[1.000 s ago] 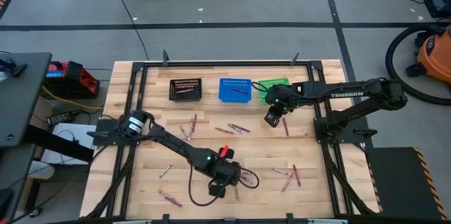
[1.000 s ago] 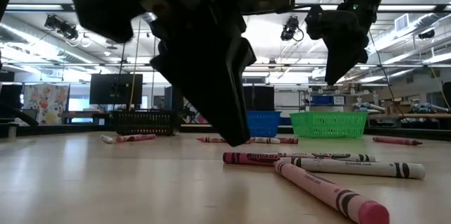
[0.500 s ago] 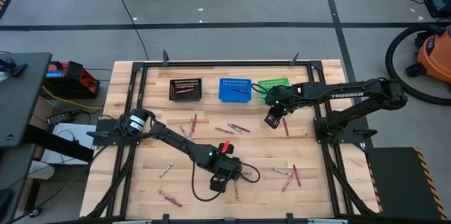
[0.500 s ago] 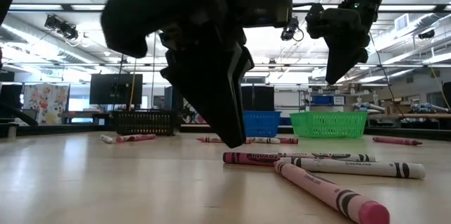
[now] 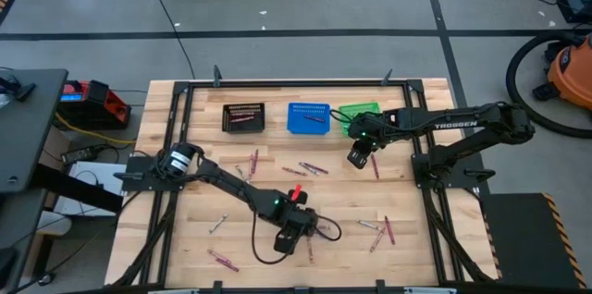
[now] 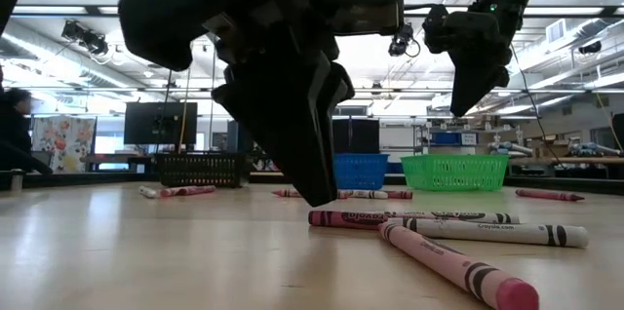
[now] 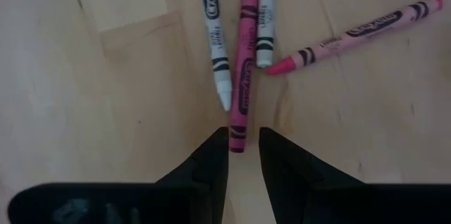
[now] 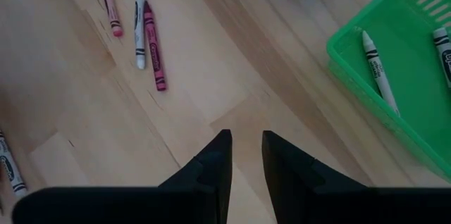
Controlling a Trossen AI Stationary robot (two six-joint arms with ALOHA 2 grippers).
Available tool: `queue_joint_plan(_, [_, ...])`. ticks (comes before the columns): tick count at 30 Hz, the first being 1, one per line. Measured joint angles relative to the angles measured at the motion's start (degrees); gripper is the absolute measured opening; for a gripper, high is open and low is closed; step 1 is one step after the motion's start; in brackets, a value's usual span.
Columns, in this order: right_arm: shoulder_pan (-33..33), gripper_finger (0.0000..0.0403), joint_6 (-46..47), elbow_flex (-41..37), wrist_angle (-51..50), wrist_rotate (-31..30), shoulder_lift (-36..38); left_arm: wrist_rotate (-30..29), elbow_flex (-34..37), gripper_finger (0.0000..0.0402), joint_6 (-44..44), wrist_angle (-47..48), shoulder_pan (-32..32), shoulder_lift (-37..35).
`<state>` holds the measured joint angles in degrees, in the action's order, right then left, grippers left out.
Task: Sort crayons
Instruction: Put the red crayon into the blue bin
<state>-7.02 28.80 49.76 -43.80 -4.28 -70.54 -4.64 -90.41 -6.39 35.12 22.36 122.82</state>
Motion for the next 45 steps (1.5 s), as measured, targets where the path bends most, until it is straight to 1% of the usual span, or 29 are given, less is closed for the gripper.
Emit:
queue_joint_plan(5, [-0.01,0.0087,0.13,0.0,-0.07,-0.12,0.0,1.2,-0.08,0.0091,-0.24,-1.74,0.01,2.08])
queue_joint_plan(10, [0.03,0.0087,0.07,0.0,-0.18,-0.12,0.0,0.25,-0.28,0.0091,-1.99,-1.57,-0.02,3.02])
queue_joint_plan(15, [0.03,0.0087,0.02,0.0,-0.16,-0.12,0.0,0.59,-0.23,0.0089,-2.49,-1.07,-0.23,3.17])
queue_joint_plan(19, [0.03,0.0087,0.01,0.0,-0.19,-0.12,0.0,0.41,-0.24,0.0073,-2.58,-0.46,0.1,3.24])
queue_joint_plan(24, [0.03,0.0087,0.0,0.0,-0.19,-0.12,0.0,-0.23,-0.61,0.0038,-2.53,0.32,0.89,3.33])
queue_joint_plan(28, [0.03,0.0087,0.0,0.0,-0.23,-0.11,0.0,-0.51,-2.64,0.0023,-2.01,2.1,1.51,3.54])
queue_joint_plan(33, [0.03,0.0087,0.0,0.0,-0.25,-0.12,0.0,0.92,-7.14,0.0023,-1.73,8.67,2.24,4.11])
queue_joint_plan(36, [0.03,0.0087,0.0,0.0,-0.3,-0.12,0.0,0.68,-9.49,0.0023,-1.73,11.2,2.52,3.98])
queue_joint_plan(40, [0.03,0.0087,-0.02,0.0,-0.37,-0.1,0.0,-0.81,-11.62,0.0023,-0.72,12.26,2.65,3.98])
queue_joint_plan(42, [0.03,0.0087,-0.21,0.0,-0.43,-0.1,0.0,-2.55,-12.53,0.0023,0.08,12.31,2.74,3.89])
queue_joint_plan(45, [0.03,0.0087,-0.31,0.0,-0.58,-0.1,0.0,-5.2,-14.04,0.0023,1.3,15.7,2.42,3.87])
